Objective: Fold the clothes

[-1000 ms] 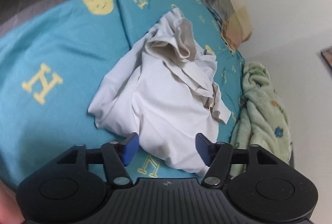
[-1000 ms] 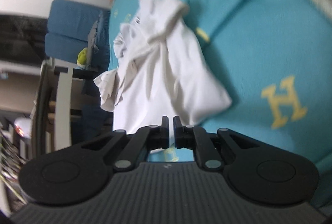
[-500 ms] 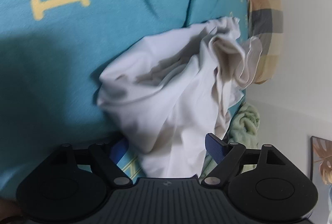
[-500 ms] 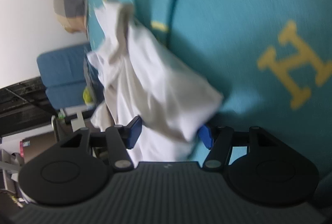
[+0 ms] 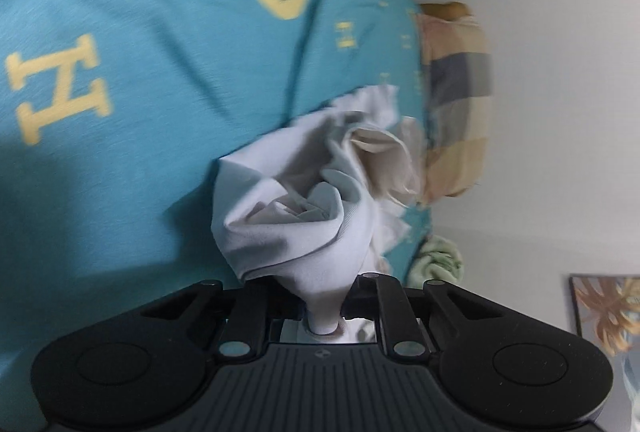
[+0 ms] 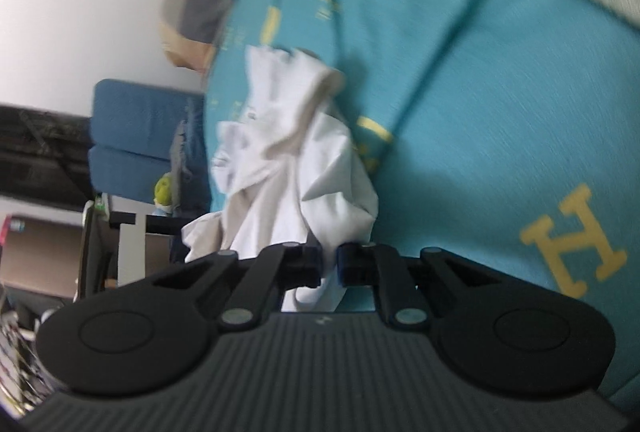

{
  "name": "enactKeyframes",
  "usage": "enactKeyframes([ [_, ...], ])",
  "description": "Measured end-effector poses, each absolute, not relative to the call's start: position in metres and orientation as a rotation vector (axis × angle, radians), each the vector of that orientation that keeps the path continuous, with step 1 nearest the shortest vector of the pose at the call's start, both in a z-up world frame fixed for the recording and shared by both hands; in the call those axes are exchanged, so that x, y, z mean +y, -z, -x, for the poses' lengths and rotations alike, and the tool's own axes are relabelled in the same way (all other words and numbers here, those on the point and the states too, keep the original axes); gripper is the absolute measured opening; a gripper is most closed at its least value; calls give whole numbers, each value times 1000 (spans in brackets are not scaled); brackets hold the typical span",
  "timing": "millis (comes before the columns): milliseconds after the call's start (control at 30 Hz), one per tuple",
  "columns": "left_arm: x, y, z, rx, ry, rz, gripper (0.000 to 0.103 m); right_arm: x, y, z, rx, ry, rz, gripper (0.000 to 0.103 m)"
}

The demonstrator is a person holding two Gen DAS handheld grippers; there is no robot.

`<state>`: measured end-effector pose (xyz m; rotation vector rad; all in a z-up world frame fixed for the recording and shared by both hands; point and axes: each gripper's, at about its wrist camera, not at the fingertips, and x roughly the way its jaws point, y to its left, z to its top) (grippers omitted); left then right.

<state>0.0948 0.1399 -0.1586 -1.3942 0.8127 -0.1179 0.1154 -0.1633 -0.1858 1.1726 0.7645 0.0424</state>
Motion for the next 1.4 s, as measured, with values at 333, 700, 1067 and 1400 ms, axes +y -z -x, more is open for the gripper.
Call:
enactKeyframes([
  [333, 137, 90, -49, 737, 239, 1324, 14, -162, 119, -84, 645, -89, -1127, 9],
  [700, 149, 33, 50, 834, 254, 1266, 15, -159, 79, 17, 671, -68, -1170, 9],
  [1067, 146, 50, -30, 814, 195, 1345, 17, -165, 85, -63, 671, -23, -1207, 9],
  [1400, 140, 94, -166, 858, 130, 1313, 17, -174, 129, -184, 757, 27, -1228, 9],
])
